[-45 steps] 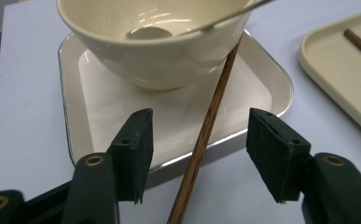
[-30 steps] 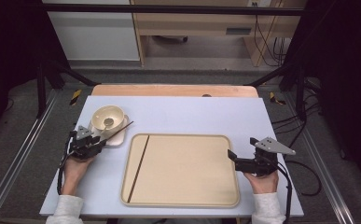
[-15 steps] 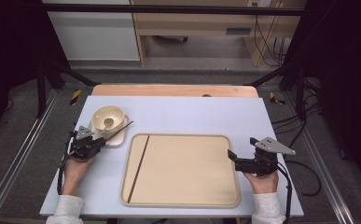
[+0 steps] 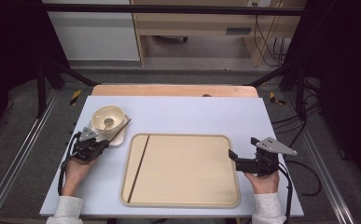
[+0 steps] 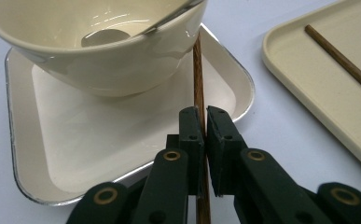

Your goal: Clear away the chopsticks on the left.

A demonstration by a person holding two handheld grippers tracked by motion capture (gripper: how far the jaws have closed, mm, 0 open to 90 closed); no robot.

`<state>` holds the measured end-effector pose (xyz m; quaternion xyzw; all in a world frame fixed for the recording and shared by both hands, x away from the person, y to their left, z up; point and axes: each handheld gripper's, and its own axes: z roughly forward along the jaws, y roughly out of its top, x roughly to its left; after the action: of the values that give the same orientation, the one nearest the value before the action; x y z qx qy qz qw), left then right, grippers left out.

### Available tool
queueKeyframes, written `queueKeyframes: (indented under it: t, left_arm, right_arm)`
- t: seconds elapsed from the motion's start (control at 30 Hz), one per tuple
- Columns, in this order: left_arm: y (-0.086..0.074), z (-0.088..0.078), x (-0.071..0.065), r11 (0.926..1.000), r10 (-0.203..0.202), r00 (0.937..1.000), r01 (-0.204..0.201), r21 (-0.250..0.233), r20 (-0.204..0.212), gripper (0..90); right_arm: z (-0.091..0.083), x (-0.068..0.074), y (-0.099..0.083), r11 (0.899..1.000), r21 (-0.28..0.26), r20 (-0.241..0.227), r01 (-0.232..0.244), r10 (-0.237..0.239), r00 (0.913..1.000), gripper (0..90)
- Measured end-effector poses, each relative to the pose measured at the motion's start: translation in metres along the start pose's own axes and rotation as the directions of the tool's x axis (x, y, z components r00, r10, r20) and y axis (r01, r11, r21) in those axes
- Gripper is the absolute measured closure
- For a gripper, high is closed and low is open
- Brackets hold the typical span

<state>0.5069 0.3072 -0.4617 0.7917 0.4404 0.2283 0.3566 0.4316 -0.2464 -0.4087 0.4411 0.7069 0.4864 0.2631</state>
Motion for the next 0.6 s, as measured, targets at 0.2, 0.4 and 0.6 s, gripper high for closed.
queueKeyframes:
  t: [0.2, 0.4, 0.6]
  left_arm:
    - [0.003, -0.005, -0.006, 0.9998, 0.014, 0.9999, -0.014, -0.011, 0.010, 84.7]
    - [0.006, -0.013, -0.016, 0.9994, 0.019, 0.9997, -0.018, -0.028, 0.017, 84.7]
    - [0.009, -0.022, -0.024, 0.9987, 0.022, 0.9994, -0.021, -0.046, 0.025, 84.6]
  right_arm:
    - [0.000, 0.000, 0.000, 1.000, -0.001, 0.003, -0.001, 0.001, 1.0000, 3.5]
    - [-0.002, -0.001, 0.001, 1.000, -0.005, 0.003, -0.004, 0.004, 1.0000, 3.6]
    - [-0.003, -0.002, 0.001, 1.000, -0.008, 0.005, 0.002, -0.002, 1.0000, 3.5]
